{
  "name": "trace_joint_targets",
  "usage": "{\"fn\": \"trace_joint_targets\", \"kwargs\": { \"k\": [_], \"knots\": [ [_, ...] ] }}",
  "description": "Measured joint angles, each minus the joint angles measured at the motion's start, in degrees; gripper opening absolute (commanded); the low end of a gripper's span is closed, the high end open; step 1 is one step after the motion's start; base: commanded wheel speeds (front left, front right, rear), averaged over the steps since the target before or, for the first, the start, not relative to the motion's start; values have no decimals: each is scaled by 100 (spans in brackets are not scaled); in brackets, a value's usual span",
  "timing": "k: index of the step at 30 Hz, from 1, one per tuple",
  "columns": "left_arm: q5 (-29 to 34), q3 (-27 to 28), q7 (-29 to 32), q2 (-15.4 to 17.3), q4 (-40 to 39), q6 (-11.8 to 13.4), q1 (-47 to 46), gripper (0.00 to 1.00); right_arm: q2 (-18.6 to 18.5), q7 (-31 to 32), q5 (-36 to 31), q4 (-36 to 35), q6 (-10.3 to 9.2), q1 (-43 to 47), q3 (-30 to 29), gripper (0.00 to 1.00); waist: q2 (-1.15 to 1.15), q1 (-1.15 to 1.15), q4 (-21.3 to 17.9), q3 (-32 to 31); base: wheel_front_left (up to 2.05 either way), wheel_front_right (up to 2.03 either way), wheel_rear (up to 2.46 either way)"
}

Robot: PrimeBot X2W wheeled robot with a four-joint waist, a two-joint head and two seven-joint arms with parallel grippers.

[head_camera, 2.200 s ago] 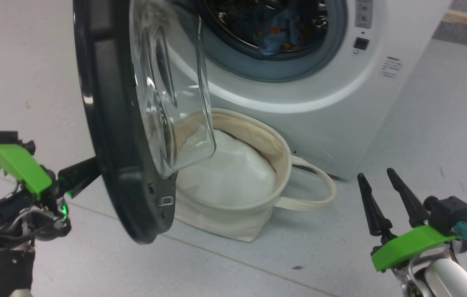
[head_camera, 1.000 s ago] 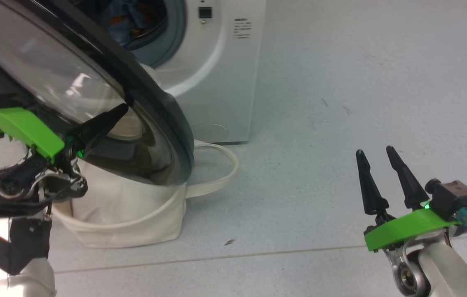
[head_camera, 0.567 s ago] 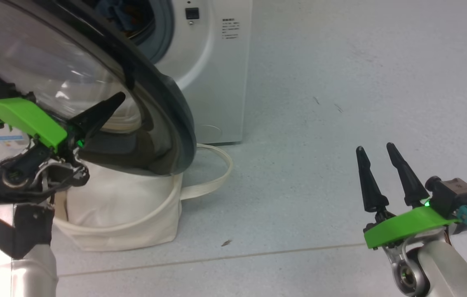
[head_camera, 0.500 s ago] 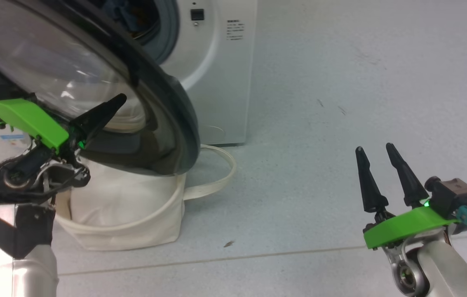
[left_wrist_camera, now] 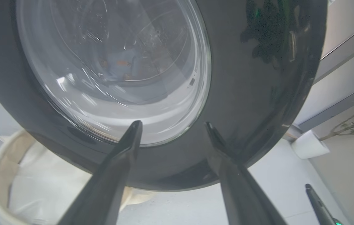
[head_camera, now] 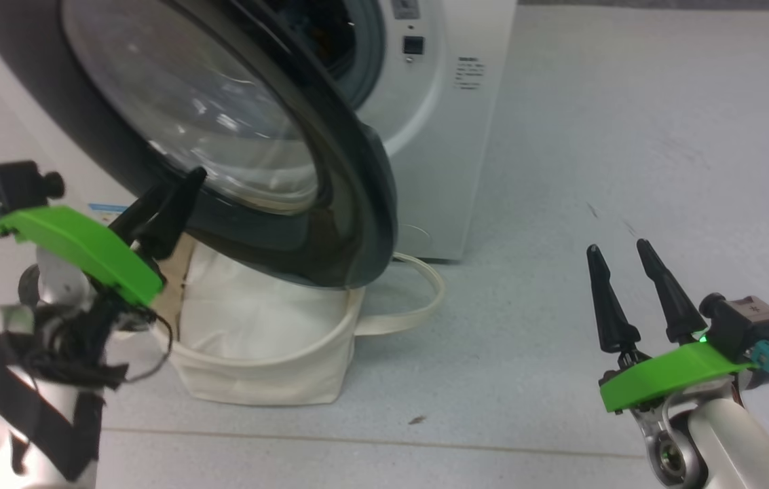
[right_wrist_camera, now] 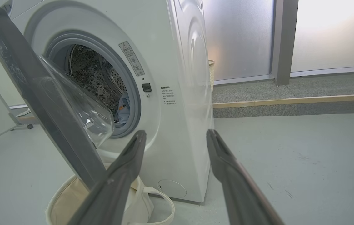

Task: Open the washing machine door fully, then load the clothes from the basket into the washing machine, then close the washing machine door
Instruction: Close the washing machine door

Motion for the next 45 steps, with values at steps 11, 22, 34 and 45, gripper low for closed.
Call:
{"fn": "trace_joint_targets", "kwargs": {
  "k": [11, 22, 34, 45],
  "knots": [
    [1915, -661, -2736, 516, -199, -227, 1001, 100, -20, 0, 9, 20, 0, 180, -66, 100, 0, 0, 448, -334, 0, 0, 0],
    [2544, -801, -4453, 553, 592, -268, 1443, 100, -35, 0, 15, 21, 0, 290, -59, 100, 0, 0, 570, -557, 0, 0, 0],
    [2596, -740, -4610, 495, 1012, -271, 1544, 100, -47, 0, 41, 13, 0, 387, -115, 100, 0, 1, 538, -490, 0, 0, 0],
    [2597, -599, -4610, 378, 977, -276, 1543, 100, -53, 0, 41, 12, 0, 385, -109, 100, 0, 0, 526, -495, 0, 0, 0]
  ]
}}
